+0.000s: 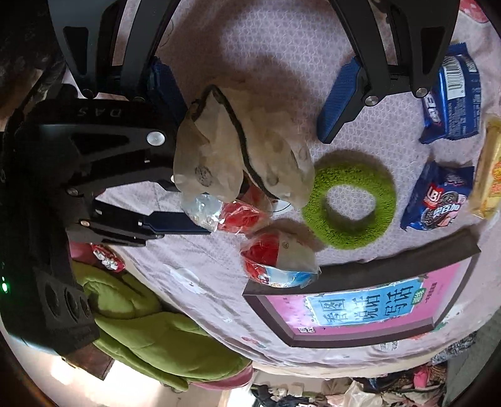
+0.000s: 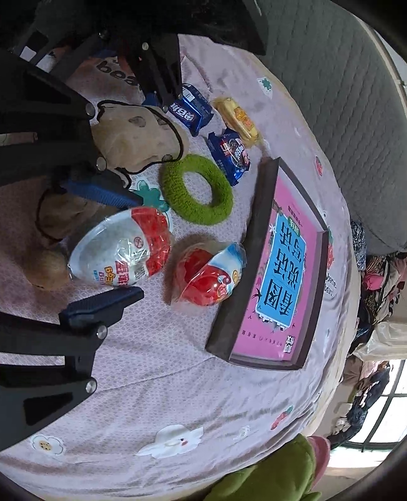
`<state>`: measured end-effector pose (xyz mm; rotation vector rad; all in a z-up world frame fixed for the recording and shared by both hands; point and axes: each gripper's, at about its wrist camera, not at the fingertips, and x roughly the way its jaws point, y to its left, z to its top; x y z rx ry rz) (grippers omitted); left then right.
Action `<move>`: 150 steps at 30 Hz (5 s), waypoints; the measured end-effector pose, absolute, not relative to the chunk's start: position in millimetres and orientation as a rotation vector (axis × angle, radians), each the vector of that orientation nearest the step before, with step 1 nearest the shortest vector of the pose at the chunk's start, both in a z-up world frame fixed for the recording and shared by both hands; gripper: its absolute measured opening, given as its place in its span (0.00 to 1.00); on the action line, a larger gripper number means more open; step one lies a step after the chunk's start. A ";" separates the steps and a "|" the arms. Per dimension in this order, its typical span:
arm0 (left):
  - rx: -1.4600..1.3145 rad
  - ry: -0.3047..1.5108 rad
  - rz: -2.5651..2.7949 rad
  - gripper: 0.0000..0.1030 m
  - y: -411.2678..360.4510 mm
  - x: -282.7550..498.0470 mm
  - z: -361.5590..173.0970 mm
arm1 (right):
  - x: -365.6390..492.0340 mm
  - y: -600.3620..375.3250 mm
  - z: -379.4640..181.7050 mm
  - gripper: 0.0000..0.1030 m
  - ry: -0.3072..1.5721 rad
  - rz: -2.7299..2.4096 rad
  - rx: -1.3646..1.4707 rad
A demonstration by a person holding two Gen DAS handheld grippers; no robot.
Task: Organize objects
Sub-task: 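Close the left gripper on the beige plush toy and lift it, then carry the plush toy with the left gripper over the pink book tray, then lower the plush toy into the tray and open the left gripper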
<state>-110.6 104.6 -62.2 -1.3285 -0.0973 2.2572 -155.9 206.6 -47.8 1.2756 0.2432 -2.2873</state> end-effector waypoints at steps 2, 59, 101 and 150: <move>-1.313 -0.124 2.251 0.75 104.3 -112.1 -60.8 | -156.9 208.7 -46.9 0.50 0.227 -2.288 1.276; -1.122 -0.121 2.662 0.12 32.1 -111.9 38.6 | -133.1 196.9 42.4 0.49 0.073 -2.492 0.978; -0.976 -0.099 2.885 0.13 -7.1 -257.7 58.4 | -224.7 216.4 92.4 0.49 -0.006 -2.647 0.653; -1.248 -0.008 2.741 0.38 -19.1 -311.4 -49.9 | -322.9 192.0 -51.2 0.50 0.178 -2.596 1.165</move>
